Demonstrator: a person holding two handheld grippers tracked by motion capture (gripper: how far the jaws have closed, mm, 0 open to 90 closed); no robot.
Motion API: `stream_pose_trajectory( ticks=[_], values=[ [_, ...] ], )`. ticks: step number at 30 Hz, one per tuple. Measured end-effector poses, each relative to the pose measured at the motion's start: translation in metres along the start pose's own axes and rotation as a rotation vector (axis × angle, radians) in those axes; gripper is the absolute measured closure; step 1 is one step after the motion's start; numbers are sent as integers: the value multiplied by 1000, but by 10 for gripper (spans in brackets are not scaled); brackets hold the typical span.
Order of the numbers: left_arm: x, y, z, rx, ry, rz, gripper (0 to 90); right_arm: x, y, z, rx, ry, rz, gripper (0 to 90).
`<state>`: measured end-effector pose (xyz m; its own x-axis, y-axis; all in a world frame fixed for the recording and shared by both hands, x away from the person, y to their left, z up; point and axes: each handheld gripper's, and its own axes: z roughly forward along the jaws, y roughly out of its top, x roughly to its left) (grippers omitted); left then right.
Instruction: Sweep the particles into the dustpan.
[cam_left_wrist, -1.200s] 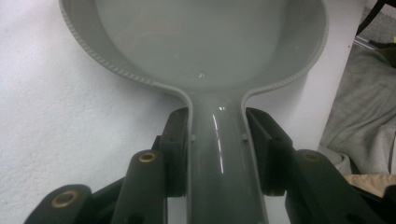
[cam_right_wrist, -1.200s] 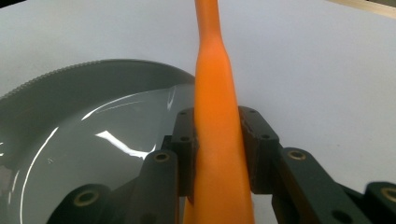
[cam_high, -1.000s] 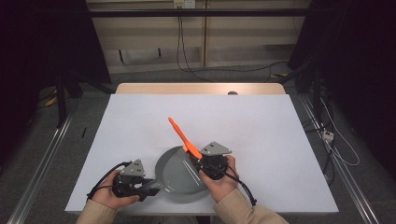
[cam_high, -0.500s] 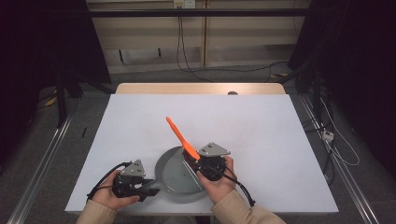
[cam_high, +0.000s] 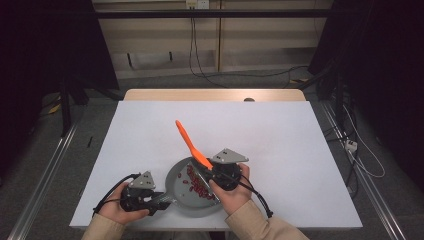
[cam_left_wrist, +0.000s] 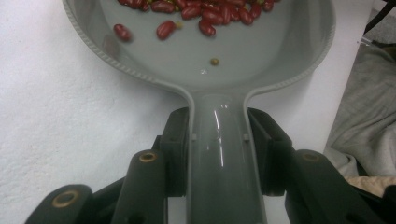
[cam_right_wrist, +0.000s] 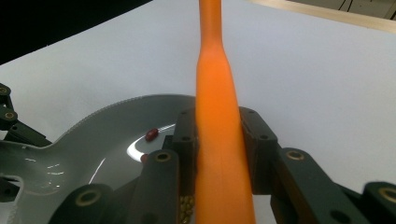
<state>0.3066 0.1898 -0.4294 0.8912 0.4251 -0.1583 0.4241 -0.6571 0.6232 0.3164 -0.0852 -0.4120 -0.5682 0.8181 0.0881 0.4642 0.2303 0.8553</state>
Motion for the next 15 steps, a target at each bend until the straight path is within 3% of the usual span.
stream_pose_trajectory(
  ticks=[4,9,15],
  values=[
    [1,0,0,3,1,1,622,-3,4,-4,-18,42,29,714],
    [1,-1,0,-3,2,-3,622,-14,10,-12,-37,32,36,714],
    [1,-1,0,-3,2,-3,622,-44,10,-19,-25,-53,1,714]
  ],
)
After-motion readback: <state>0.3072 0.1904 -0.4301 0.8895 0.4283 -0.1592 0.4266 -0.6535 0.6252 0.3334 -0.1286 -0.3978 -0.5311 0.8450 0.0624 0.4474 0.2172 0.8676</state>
